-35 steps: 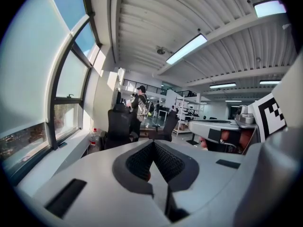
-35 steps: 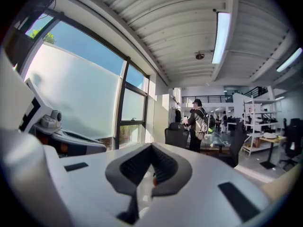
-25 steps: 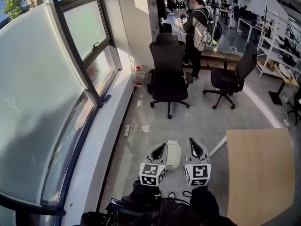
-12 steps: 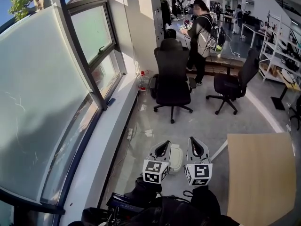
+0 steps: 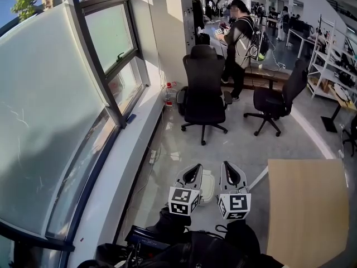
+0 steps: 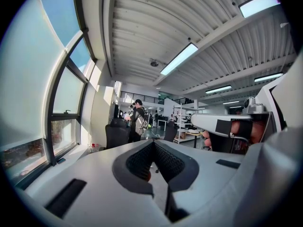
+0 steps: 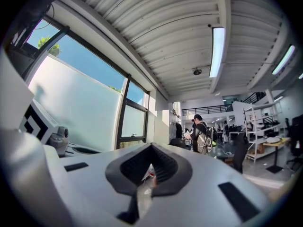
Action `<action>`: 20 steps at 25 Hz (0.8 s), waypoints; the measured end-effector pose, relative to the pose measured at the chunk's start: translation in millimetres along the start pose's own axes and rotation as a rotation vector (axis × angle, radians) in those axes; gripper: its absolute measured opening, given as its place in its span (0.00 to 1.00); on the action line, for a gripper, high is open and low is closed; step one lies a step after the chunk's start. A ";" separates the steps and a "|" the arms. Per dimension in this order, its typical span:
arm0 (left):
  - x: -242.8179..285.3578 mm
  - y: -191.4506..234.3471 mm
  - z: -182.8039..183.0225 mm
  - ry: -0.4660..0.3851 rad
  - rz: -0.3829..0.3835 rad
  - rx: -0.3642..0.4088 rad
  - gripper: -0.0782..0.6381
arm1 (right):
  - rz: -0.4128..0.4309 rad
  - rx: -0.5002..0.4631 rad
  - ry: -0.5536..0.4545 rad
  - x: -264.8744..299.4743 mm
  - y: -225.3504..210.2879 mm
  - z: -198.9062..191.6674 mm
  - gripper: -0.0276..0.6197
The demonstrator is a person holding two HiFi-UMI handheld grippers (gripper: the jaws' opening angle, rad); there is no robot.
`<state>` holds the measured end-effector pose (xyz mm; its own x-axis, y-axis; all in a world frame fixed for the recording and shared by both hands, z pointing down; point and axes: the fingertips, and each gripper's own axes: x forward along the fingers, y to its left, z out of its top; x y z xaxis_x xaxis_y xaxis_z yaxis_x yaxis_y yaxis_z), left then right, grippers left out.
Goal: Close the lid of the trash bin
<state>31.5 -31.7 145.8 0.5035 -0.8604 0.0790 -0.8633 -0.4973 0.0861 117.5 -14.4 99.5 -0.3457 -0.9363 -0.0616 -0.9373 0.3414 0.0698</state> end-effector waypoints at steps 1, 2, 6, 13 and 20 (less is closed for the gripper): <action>-0.2 0.6 -0.3 -0.001 0.000 0.000 0.11 | 0.002 0.003 -0.002 0.3 0.8 -0.2 0.05; -0.3 1.1 -0.6 -0.002 0.001 0.000 0.11 | 0.004 0.003 -0.004 0.6 1.5 -0.3 0.05; -0.2 4.8 -0.8 -0.003 0.003 -0.002 0.11 | 0.006 -0.010 0.003 3.9 4.5 -1.3 0.05; 1.5 7.0 -6.9 0.007 0.007 -0.016 0.11 | -0.005 -0.011 0.030 4.4 1.0 -8.4 0.05; 4.3 6.7 -11.7 0.015 -0.003 -0.023 0.11 | -0.002 -0.006 0.055 5.9 2.3 -16.9 0.05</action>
<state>28.2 -37.4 158.3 0.5070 -0.8568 0.0937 -0.8607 -0.4973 0.1091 114.0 -20.5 116.1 -0.3405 -0.9402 -0.0066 -0.9377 0.3391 0.0757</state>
